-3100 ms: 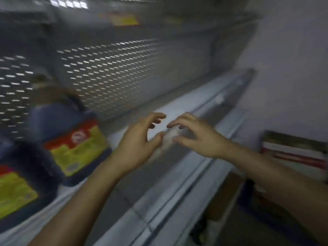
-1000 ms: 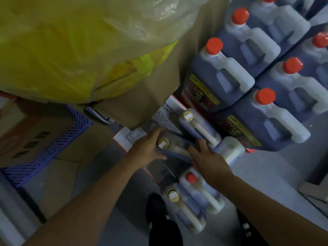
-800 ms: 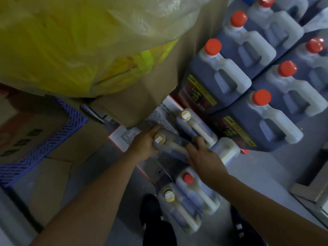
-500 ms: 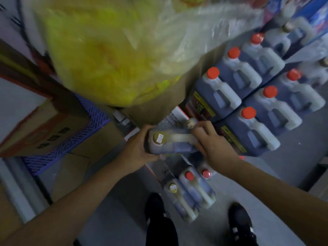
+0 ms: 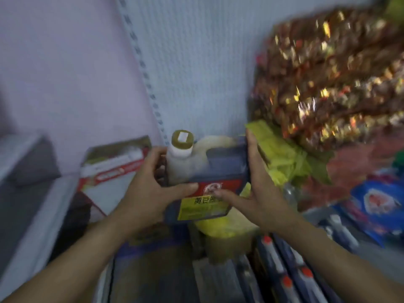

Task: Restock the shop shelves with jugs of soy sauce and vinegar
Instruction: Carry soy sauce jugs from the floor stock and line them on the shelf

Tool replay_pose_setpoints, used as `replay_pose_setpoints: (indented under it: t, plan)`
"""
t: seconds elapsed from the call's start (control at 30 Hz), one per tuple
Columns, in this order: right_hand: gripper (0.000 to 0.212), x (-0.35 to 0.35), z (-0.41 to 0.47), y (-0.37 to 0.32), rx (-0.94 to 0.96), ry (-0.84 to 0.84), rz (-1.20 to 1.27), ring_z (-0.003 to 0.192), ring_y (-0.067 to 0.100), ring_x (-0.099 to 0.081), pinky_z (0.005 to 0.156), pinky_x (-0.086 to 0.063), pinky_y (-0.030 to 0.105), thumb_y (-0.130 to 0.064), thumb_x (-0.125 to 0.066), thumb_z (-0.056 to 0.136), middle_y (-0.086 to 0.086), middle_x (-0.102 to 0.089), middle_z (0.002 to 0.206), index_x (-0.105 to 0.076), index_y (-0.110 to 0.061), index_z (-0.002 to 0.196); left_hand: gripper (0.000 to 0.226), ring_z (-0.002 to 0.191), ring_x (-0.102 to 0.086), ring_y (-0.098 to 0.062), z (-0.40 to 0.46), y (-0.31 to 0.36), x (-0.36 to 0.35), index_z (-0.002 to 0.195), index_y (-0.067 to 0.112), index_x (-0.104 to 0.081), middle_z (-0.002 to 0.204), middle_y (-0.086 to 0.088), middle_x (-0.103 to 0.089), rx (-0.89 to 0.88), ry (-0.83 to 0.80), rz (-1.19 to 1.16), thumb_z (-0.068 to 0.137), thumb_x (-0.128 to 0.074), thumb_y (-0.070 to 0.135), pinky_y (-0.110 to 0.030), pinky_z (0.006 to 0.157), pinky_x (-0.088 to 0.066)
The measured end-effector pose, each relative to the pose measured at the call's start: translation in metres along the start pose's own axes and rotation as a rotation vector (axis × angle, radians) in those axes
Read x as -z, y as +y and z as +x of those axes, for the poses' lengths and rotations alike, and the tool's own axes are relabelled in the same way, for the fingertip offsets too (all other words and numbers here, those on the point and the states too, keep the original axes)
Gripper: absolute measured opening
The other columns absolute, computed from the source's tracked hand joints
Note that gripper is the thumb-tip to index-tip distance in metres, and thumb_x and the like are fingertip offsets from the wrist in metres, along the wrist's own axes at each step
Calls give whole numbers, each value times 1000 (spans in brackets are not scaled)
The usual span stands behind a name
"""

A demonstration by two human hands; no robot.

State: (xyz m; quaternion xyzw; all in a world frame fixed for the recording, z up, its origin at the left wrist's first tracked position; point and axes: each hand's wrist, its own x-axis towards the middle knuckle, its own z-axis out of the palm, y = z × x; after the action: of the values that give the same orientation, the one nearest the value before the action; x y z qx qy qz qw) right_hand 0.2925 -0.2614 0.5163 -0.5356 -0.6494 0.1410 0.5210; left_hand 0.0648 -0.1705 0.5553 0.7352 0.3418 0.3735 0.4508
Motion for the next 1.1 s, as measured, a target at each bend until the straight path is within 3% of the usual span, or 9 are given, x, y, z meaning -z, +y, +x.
replay_pose_setpoints:
  t: [0.1,0.17,0.33,0.43,0.53,0.7,0.8,0.93,1.1]
  plan:
    - [105,13,52,-113,143,-55,134,139,-16,-34,103,-33,2,-38,-82,85,-23,-29,154,-7,-52,158,74,104,-72,-17,-36,112,61,125,29,-57,116,1,-73,-80,187,9,64,-97,20,-29,76,-61]
    - [102,15,75,-176,224,-124,247,132,-20,-39,97,-38,0,-29,-83,85,-21,-33,151,-15,-55,156,76,108,-71,-18,-65,170,95,132,35,-54,122,2,-71,-145,279,54,69,-94,20,-30,77,-61]
    - [92,-6,111,-320,429,-369,392,134,0,-50,106,-51,29,-34,-79,86,-6,-37,151,-22,-54,156,79,116,-68,-13,-156,279,175,135,48,-52,130,12,-67,-229,501,130,70,-92,32,-30,82,-61]
    - [86,-36,117,-396,489,-496,495,127,8,-58,98,-58,36,-28,-77,89,-3,-40,147,-27,-56,153,85,118,-67,-13,-213,317,218,146,43,-45,133,12,-67,-238,641,160,76,-89,25,-29,84,-60]
    - [82,-78,115,-451,523,-570,620,124,8,-62,88,-61,32,-23,-75,88,-11,-42,148,-32,-56,150,85,118,-66,-9,-258,339,259,150,41,-41,134,14,-66,-227,730,222,78,-84,25,-32,90,-60]
    - [80,-161,112,-515,509,-690,750,118,2,-65,79,-62,27,-18,-71,87,-21,-47,146,-34,-52,150,69,110,-67,0,-318,349,326,129,58,-48,119,26,-69,-173,835,315,84,-83,19,-28,88,-59]
    - [82,-213,112,-546,527,-756,802,114,3,-68,78,-62,26,-14,-71,86,-26,-56,134,-34,-48,151,71,110,-68,-2,-348,344,366,135,53,-49,119,22,-71,-141,895,336,85,-83,17,-32,89,-61]
    - [83,-276,113,-579,548,-820,882,117,12,-69,80,-63,31,-14,-72,85,-16,-51,142,-35,-48,151,72,110,-71,-11,-381,338,411,142,44,-47,123,14,-71,-96,946,363,86,-81,15,-37,89,-62]
    - [85,-352,108,-622,590,-960,971,122,14,-66,85,-62,33,-10,-71,85,-16,-49,145,-33,-40,154,60,103,-72,-6,-428,332,454,124,49,-55,111,18,-74,-38,1074,403,86,-80,10,-30,81,-62]
